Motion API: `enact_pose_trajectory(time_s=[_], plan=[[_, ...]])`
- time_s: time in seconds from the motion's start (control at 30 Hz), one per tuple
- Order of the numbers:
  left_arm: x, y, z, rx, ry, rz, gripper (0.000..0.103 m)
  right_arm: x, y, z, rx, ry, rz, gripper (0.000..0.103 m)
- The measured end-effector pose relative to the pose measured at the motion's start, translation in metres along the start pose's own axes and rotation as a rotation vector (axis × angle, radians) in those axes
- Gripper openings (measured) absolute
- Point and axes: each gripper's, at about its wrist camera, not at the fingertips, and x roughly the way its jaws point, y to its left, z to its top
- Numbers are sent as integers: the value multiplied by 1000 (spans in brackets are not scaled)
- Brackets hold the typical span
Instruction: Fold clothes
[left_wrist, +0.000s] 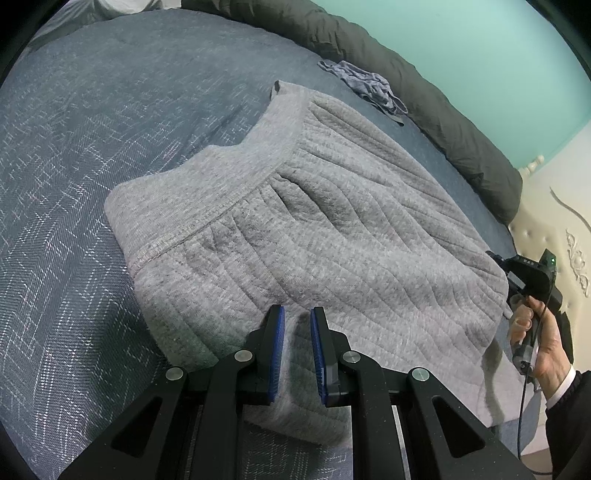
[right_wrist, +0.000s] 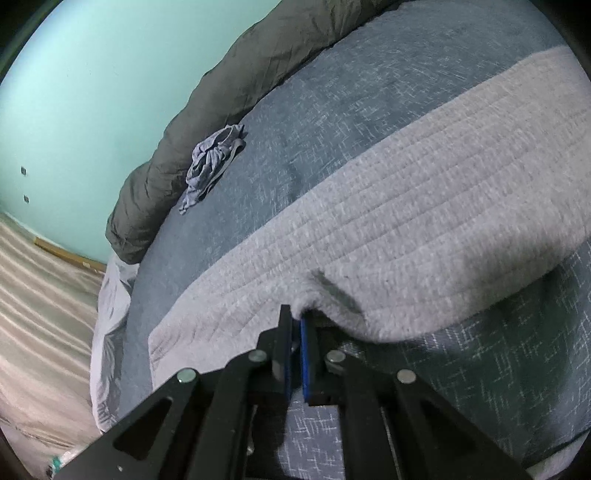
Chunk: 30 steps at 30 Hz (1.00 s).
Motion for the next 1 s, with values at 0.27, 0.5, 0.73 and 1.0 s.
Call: enact_pose_trajectory(time_s=[0.27,0.5,0.73,1.0], plan=[[-1,0,-1,-3,0,-3,16,-27,-27,4,126,-44,-18,14],[0,-2,-2,-1,0,6,16,-28,-52,4,192,-8,-41,47],[0,-3,-2,6,1,11,16,-19,-53,9,174,-23,-83,31],[0,-3,-3,10,4,11,16,-40,-50,14,96,-142,-85,3]])
